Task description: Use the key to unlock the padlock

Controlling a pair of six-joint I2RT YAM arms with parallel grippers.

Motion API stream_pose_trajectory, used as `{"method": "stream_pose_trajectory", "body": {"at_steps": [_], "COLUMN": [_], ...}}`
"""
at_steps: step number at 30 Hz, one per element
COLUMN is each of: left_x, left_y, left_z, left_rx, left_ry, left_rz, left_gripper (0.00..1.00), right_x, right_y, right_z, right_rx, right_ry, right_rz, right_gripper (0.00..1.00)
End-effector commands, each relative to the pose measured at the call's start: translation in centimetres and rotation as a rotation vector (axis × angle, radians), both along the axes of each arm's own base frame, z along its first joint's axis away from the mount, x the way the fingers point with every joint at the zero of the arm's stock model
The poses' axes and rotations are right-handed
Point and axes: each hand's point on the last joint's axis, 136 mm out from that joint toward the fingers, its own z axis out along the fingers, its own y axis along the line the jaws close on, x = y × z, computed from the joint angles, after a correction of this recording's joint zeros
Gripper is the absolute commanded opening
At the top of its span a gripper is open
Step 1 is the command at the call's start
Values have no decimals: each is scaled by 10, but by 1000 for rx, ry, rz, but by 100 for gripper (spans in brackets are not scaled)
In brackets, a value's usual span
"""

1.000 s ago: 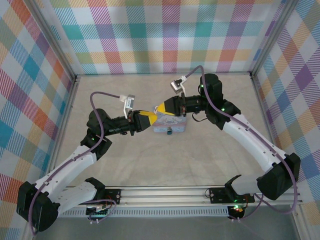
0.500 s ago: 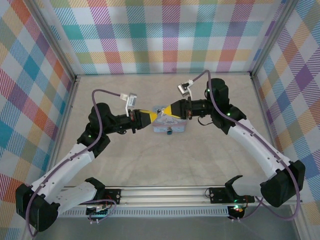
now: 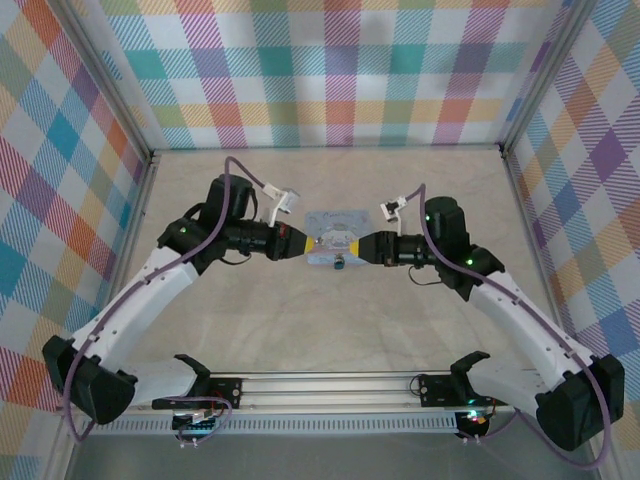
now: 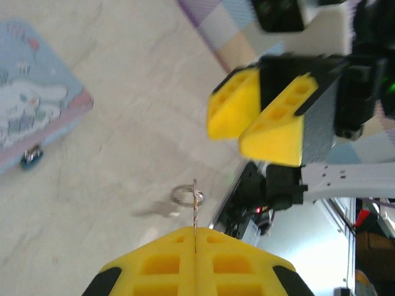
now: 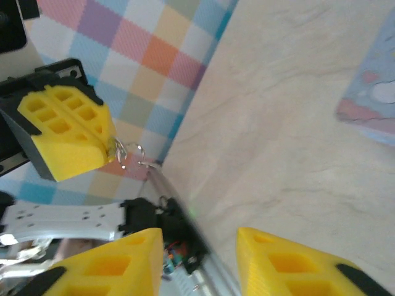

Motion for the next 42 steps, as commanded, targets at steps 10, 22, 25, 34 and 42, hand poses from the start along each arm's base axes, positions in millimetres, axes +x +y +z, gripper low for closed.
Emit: {"method": "stream_pose_trajectory", "body": {"at_steps": [10, 22, 25, 34, 42], "left_x": [-14, -31, -31, -30, -29], "left_y": [-10, -31, -34, -35, -35], "left_z": [-21, -7, -5, -5, -7], "left_rx": [89, 1, -4, -6, 1], "left_ry": [120, 142, 134, 127, 127], "left_rz": [-146, -259, -265, -259, -256], "left_gripper": [0, 0, 0, 0, 0], "right_x": [9, -7, -13, -29, -37], "right_y": [8, 30, 36, 43, 47], "right_z": [3, 20, 20, 16, 18], "right_rx": [65, 205, 195, 172, 165], "right_ry": [-199, -199, -196, -188, -189], "right_rz": [52, 225, 256, 329, 371], "right_gripper": [59, 56, 52, 48, 41]}}
